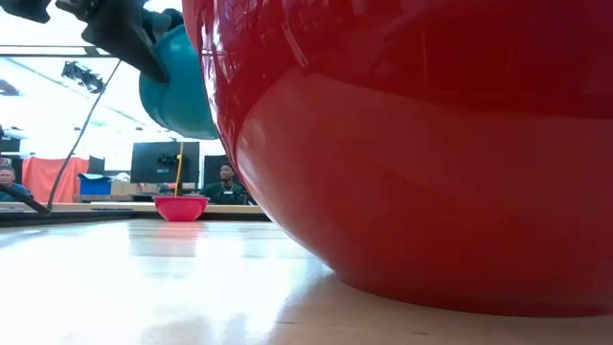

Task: Nest bowls inside each other
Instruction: Stack the blue bowl on the green bowl

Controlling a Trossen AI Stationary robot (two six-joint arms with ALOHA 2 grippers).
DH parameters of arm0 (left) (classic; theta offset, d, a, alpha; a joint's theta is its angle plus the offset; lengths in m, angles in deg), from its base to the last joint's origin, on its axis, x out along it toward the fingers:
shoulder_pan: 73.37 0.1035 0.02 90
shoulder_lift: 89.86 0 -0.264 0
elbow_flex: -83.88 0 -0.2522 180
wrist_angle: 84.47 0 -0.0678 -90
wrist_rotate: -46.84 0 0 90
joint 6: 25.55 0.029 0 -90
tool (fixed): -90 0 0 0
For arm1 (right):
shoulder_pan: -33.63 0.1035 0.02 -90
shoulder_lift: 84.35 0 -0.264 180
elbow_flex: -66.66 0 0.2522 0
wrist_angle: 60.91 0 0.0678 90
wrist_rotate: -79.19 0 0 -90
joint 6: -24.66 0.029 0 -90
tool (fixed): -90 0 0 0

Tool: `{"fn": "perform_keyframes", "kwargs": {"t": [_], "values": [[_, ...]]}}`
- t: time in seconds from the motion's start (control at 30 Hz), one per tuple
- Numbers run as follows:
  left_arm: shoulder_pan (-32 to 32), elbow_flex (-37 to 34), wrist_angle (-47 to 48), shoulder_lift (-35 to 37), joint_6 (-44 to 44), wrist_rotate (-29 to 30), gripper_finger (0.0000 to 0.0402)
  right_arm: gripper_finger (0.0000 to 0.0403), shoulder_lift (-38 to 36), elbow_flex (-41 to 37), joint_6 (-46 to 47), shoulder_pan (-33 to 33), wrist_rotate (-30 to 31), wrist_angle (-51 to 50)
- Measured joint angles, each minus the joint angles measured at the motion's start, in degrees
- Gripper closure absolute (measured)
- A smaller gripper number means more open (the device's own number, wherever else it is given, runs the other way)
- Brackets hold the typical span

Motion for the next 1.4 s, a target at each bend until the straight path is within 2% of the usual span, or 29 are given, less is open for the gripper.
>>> {"fn": "perform_keyframes", "kwargs": {"t": [0.1, 0.2, 0.37, 0.53, 0.7, 0.83, 0.93, 1.07, 1.17, 1.4], "values": [[-0.2, 1.7, 0.7, -0.6, -3.8, 0.3, 0.0382, 0.0265, -1.1, -0.4, 0.1, 0.0, 1.6, -0.2], [-0.5, 5.0, 0.9, -2.8, -3.9, 1.0, 0.0385, 0.0265, -5.1, -2.7, 0.1, 0.0, 3.6, 0.6], [-0.6, 10.8, 0.9, -8.7, 0.5, 0.6, 0.0386, 0.0268, -13.8, -12.5, 1.8, -0.3, 4.6, 8.8], [-0.7, 15.9, 0.0, -16.1, 11.7, 0.5, 0.0387, 0.0268, -22.3, -21.0, 5.3, -0.5, 6.9, 13.1], [-2.6, 18.6, -7.8, -21.4, 26.4, 0.4, 0.0387, 0.0269, -28.5, -25.4, 9.1, -0.3, 9.0, 13.6], [-4.3, 19.4, -16.0, -23.8, 36.4, -0.1, 0.0382, 0.0269, -29.7, -28.1, 12.1, 0.7, 9.2, 14.3], [-4.5, 19.4, -19.9, -25.1, 39.4, -6.0, 0.0383, 0.0269, -29.6, -30.0, 13.9, 1.8, 10.3, 16.0], [-3.5, 19.4, -24.6, -27.4, 36.6, -12.7, 0.0385, 0.0269, -29.4, -31.4, 14.8, 3.3, 15.8, 16.9], [-3.3, 19.3, -26.6, -29.4, 36.3, -13.6, 0.0385, 0.027, -29.4, -31.4, 14.8, 4.5, 18.0, 16.9], [-3.2, 19.3, -29.8, -34.8, 37.8, -15.9, 0.0384, 0.027, -29.3, -31.4, 14.2, 5.8, 18.4, 17.4]]}}
